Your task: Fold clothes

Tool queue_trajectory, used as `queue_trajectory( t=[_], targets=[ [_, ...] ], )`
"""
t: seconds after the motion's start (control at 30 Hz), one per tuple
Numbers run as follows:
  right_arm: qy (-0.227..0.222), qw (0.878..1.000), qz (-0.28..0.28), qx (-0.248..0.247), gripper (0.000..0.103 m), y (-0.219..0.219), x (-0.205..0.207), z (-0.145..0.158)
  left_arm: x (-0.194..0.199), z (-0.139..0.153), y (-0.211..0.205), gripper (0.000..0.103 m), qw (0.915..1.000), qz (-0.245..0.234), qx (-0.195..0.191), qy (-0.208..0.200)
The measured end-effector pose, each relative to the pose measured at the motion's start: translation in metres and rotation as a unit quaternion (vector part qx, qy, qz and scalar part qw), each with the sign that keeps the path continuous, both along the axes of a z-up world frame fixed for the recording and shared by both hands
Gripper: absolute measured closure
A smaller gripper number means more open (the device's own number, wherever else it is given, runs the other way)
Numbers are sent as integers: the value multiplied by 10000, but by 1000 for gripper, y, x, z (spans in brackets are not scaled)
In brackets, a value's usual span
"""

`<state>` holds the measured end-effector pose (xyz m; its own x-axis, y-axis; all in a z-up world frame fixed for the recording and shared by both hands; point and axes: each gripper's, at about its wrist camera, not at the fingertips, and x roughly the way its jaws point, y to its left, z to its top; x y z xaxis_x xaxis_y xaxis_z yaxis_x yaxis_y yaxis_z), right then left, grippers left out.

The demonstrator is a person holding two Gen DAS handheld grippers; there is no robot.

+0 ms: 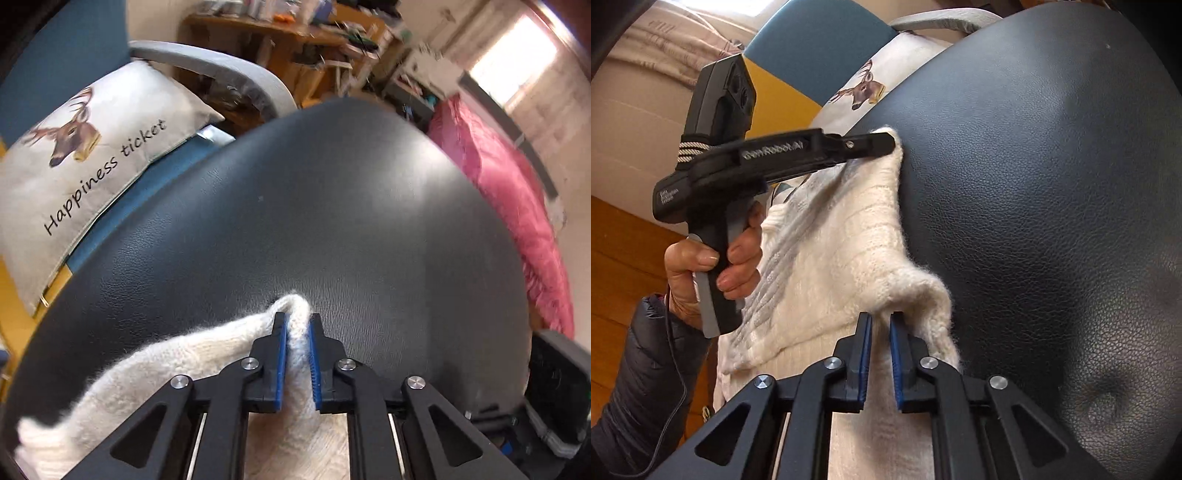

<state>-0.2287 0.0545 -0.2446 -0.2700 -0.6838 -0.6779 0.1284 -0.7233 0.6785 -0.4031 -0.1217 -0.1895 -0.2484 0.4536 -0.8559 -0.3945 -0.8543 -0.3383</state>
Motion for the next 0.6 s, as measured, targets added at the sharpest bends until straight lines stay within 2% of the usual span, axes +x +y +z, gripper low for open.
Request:
queue_trajectory(
  t=[0.1,0.17,0.27,0.4,0.47,0.6],
  targets=[
    [316,9992,229,42,86,7,4,20,2,12,-15,87,9990,283,337,-118],
    [760,9964,328,166,86,10,8,42,10,28,-30,75,9981,454,424,47],
    [1328,9891,474,434,86,8,4,68,24,43,-60,62,9925,865,851,150],
    [1912,9718,720,1176,86,-31,-24,84,59,50,-101,62,9803,1556,1195,220],
    [2055,9630,880,1506,86,-52,-34,81,89,51,-117,62,9776,1775,1079,331],
    [1803,9578,1011,1997,86,-81,-64,65,151,46,-148,62,9729,2164,694,436]
  ],
)
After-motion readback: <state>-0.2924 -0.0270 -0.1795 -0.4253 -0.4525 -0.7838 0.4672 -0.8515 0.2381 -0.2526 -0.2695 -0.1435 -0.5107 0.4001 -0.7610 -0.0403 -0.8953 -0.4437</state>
